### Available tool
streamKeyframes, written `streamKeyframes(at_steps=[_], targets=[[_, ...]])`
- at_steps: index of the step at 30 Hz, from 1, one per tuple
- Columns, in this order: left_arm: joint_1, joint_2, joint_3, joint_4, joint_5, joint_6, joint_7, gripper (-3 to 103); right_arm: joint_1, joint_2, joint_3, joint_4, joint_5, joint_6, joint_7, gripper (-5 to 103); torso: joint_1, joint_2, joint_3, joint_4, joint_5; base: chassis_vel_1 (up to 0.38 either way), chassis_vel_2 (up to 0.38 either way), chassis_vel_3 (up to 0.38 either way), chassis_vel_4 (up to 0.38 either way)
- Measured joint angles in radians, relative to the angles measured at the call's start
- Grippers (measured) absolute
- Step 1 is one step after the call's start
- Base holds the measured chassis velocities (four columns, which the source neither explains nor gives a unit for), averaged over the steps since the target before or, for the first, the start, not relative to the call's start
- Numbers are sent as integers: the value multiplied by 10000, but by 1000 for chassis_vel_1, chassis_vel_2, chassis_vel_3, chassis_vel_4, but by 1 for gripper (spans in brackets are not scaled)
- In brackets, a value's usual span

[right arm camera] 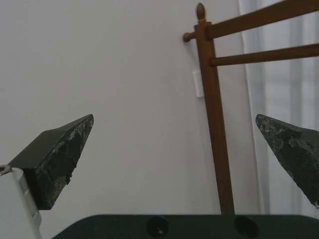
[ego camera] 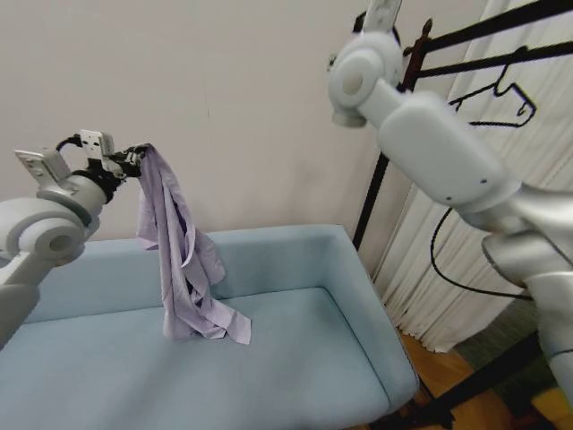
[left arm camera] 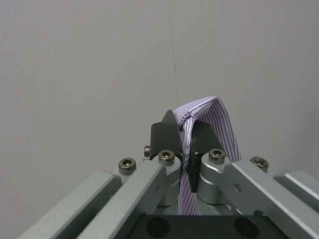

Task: Pick up the clothes from the sofa and hang them on the clothes hanger.

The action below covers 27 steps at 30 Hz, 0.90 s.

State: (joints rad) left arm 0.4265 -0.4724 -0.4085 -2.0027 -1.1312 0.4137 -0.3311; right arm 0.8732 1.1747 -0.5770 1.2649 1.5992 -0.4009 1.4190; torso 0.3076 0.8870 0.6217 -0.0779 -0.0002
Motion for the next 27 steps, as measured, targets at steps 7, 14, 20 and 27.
streamKeyframes(at_steps=[7, 14, 20, 27], targets=[[543, -349, -389, -232, -6, -95, -79, 3, 775, 435, -588, -2345, 454, 23, 451, 100, 1, -1, 2, 1, 1, 0, 0, 0, 0], [1141, -690, -1079, -382, -6, -153, -73, 3, 913, 221, -580, -3721, 713, -134, 359, 100, 0, -1, 1, -1, 4, 0, 0, 0, 0], [1649, -1062, -1627, -559, 57, -175, -62, 3, 1055, 326, -618, -5642, -236, -310, -457, 100, 1, -1, 2, 1, 4, 0, 0, 0, 0], [1981, -1390, -1908, -798, 279, -177, -61, 3, 1114, 425, -545, -7131, -903, -255, -1005, 100, 1, -1, 1, 2, 3, 0, 0, 0, 0]])
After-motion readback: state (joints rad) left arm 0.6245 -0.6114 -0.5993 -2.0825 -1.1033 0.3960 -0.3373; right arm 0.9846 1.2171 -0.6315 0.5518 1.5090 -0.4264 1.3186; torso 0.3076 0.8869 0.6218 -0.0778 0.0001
